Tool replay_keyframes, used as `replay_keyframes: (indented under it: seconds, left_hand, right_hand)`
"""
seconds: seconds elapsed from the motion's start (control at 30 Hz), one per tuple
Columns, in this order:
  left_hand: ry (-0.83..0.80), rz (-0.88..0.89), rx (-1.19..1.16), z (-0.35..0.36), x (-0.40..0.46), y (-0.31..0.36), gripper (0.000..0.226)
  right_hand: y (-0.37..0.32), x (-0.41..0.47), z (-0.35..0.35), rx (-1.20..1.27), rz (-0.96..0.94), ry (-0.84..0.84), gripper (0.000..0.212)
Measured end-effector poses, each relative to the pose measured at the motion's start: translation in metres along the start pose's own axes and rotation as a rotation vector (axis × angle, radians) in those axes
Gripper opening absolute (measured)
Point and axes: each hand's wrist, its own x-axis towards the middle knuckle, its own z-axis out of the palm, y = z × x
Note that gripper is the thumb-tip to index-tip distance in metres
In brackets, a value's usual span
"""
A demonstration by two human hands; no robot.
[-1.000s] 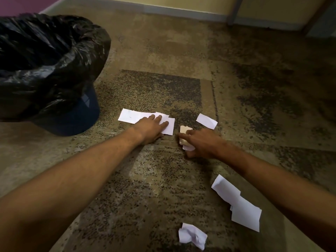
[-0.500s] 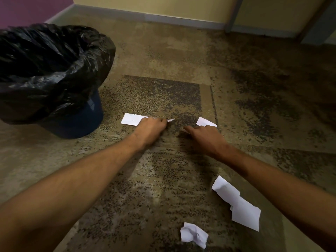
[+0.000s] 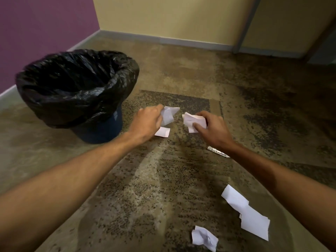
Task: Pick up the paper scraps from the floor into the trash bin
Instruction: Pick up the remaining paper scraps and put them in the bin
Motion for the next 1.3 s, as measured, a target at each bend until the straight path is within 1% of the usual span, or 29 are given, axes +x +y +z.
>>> replay_keyframes:
  seconds: [0.13,0.3,0.4,0.53,0.7,0.8,0.9,0.97,1.1,1.17,1.2,1.27,1.3]
  left_hand:
    - [0.123,0.006,-0.008,-0.033,0.0,-0.003,0.021]
    - [0.286,0.003,0.034,-0.083,-0.003,-0.005,0.017]
    - [0.362,0.017,0.096,-0.112,-0.007,-0.009,0.021]
    - [0.444,-0.046,0.179,-0.143,-0.01,-0.028,0.024]
    - [0.499,-0.105,0.248,-0.168,-0.014,-0.048,0.025]
    - [0.541,-0.185,0.263,-0.18,-0.015,-0.065,0.029]
    - [0.545,-0.302,0.272,-0.187,-0.016,-0.086,0.029]
    - [0.525,-0.366,0.282,-0.187,-0.021,-0.096,0.028]
    - [0.418,-0.452,0.345,-0.179,-0.033,-0.113,0.03]
    - [0.346,-0.479,0.351,-0.174,-0.037,-0.118,0.029]
    - [0.317,-0.49,0.344,-0.172,-0.039,-0.119,0.031]
    - [0.29,-0.493,0.322,-0.167,-0.042,-0.118,0.04]
    - [0.288,-0.479,0.315,-0.165,-0.043,-0.118,0.046]
  right_hand:
    - [-0.024,0.007,-0.01,0.066,-0.008,0.034,0.023]
    - [-0.061,0.017,-0.019,0.132,-0.051,0.056,0.029]
    - [-0.086,0.025,-0.023,0.213,-0.101,0.039,0.035]
    - [-0.123,0.04,-0.023,0.257,-0.189,0.057,0.035]
    - [-0.168,0.061,-0.019,0.291,-0.228,0.05,0.039]
    - [-0.197,0.077,-0.015,0.29,-0.247,0.05,0.038]
    - [-0.224,0.093,-0.004,0.251,-0.255,0.03,0.026]
    - [-0.239,0.101,0.005,0.22,-0.267,0.004,0.024]
    - [-0.252,0.104,0.026,0.141,-0.282,-0.027,0.021]
    - [-0.251,0.102,0.036,0.137,-0.278,-0.049,0.024]
    - [-0.249,0.101,0.039,0.146,-0.279,-0.064,0.029]
    - [-0.243,0.097,0.042,0.162,-0.283,-0.074,0.039]
    - [-0.241,0.094,0.041,0.172,-0.287,-0.062,0.041]
